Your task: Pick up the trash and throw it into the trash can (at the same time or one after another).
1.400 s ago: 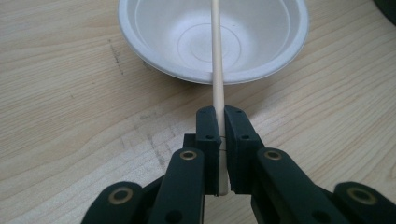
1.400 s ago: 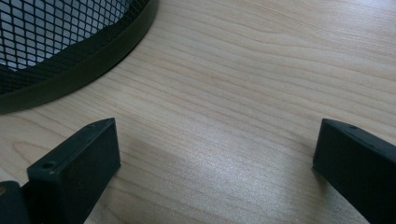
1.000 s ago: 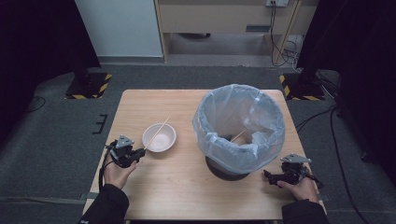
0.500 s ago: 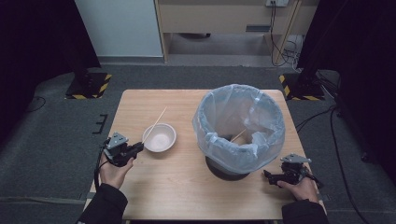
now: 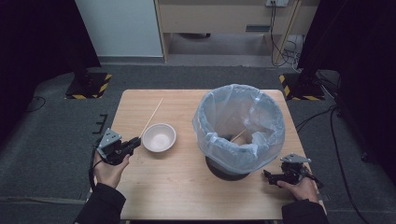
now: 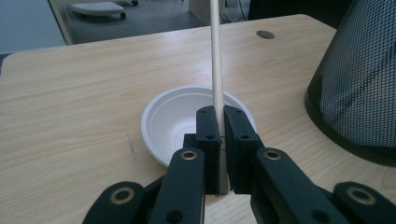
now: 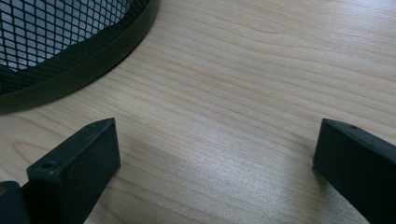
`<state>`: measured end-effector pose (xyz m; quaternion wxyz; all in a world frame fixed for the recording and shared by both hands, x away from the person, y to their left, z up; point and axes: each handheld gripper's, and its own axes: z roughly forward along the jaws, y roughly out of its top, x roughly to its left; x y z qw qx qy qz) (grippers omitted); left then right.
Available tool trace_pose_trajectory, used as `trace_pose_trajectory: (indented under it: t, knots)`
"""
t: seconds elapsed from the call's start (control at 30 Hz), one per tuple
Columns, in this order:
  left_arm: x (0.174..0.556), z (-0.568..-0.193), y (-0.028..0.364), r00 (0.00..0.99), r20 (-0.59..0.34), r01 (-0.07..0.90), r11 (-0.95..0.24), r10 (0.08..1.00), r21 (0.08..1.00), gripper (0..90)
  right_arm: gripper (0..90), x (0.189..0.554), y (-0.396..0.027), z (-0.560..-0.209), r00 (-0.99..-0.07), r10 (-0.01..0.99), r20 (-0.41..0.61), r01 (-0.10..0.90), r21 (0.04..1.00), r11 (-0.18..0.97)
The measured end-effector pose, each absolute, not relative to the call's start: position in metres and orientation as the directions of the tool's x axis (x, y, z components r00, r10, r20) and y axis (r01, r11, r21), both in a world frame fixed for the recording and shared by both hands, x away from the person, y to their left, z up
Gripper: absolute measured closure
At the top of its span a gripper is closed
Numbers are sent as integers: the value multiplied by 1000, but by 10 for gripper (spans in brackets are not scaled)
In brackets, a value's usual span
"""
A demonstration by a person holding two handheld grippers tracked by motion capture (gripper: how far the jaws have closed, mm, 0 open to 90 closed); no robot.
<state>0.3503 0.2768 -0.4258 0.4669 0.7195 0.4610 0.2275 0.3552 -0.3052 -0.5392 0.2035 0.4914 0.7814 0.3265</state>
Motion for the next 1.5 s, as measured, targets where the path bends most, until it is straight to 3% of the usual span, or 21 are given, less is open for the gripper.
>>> trace_pose_trajectory:
  t: [0.6, 1.5]
  knots:
    - [341, -401, 276, 488, -106, 369, -95, 867, 925, 850, 8, 355, -305, -539, -437, 899, 0, 633, 710, 308]
    - [315, -342, 255, 587, -59, 170, -51, 808, 984, 850, 8, 355, -305, -539, -437, 899, 0, 633, 710, 308]
